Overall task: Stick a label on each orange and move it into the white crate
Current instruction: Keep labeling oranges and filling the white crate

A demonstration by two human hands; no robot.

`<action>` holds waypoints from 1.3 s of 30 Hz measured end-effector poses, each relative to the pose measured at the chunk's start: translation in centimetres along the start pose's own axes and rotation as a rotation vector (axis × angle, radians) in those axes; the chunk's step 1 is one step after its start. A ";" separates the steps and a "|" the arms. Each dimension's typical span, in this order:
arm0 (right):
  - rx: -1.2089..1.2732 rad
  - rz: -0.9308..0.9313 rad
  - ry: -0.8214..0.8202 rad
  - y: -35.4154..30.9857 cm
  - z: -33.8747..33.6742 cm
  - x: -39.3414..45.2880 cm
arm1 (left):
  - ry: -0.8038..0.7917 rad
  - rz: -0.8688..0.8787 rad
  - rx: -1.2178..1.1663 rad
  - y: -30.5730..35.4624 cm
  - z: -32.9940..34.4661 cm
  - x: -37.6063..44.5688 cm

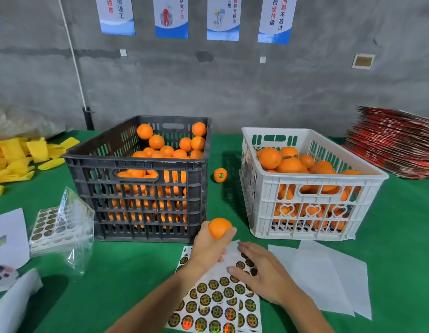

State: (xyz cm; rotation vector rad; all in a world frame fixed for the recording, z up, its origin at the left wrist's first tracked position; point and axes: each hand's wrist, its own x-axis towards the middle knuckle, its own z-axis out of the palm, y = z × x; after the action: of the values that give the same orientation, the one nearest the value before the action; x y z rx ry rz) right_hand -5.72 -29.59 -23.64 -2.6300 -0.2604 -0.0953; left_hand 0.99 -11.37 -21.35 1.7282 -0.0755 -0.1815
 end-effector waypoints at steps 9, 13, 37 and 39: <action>-0.013 0.026 0.119 -0.4 -0.1 -0.2 | 0.033 0.108 -0.005 -2.1 -0.2 -0.5; -0.123 -0.060 0.117 -0.5 -0.6 -0.5 | 0.017 0.127 -0.008 -2.2 -0.2 -0.6; 0.884 0.332 0.576 -5.1 -0.9 4.5 | -0.054 0.158 0.060 -1.8 -0.9 -1.7; 0.963 0.335 0.503 -6.0 -0.3 4.8 | -0.064 0.170 0.071 -1.9 -1.0 -1.6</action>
State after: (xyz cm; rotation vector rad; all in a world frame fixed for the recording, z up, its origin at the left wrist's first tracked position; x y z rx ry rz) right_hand -2.25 -23.74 -20.05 -1.5899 0.2585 -0.3970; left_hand -0.54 -9.83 -22.93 1.7769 -0.2779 -0.1099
